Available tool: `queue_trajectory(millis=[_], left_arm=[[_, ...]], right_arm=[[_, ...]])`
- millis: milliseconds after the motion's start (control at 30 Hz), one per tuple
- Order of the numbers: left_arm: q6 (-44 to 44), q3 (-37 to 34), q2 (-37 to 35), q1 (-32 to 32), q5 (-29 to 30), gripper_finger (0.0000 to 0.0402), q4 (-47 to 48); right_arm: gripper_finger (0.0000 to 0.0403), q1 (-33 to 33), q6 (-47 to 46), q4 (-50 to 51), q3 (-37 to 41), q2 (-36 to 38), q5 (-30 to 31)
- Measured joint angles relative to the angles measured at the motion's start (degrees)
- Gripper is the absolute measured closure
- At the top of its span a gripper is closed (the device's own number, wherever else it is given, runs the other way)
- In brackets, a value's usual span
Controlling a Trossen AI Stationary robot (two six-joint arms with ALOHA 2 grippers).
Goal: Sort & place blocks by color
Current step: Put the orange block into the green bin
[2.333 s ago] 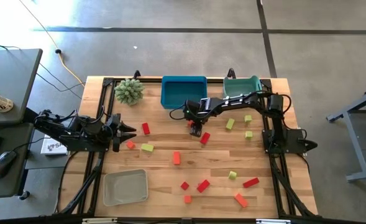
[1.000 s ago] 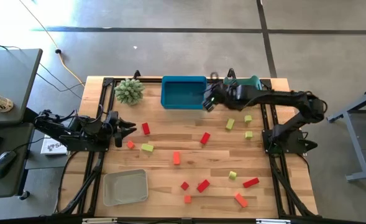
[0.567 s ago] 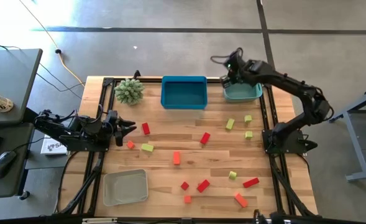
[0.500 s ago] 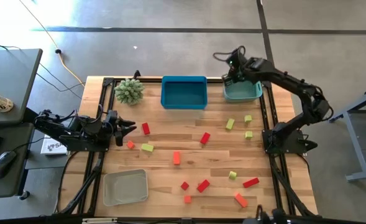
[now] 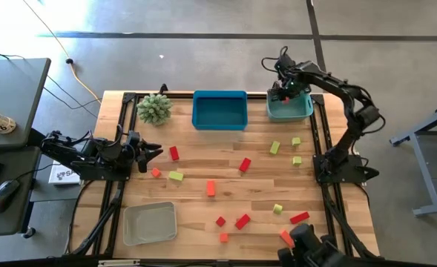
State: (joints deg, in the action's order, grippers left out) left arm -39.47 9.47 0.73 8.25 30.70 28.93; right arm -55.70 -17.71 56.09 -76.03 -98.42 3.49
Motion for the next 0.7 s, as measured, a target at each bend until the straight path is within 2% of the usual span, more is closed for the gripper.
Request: queue_trajectory(millis=[367,700], left_arm=[[-2.6,0.0,0.0,0.0,0.0,0.0277,0.0],[-3.9,0.0,0.0,0.0,0.1,0.0277,-1.1]], right_arm=[[0.0293,-0.2,0.1,1.9,0.0,-7.8,-0.8],[0.0270,-0.2,0.2,1.9,0.0,-8.5,-0.7]])
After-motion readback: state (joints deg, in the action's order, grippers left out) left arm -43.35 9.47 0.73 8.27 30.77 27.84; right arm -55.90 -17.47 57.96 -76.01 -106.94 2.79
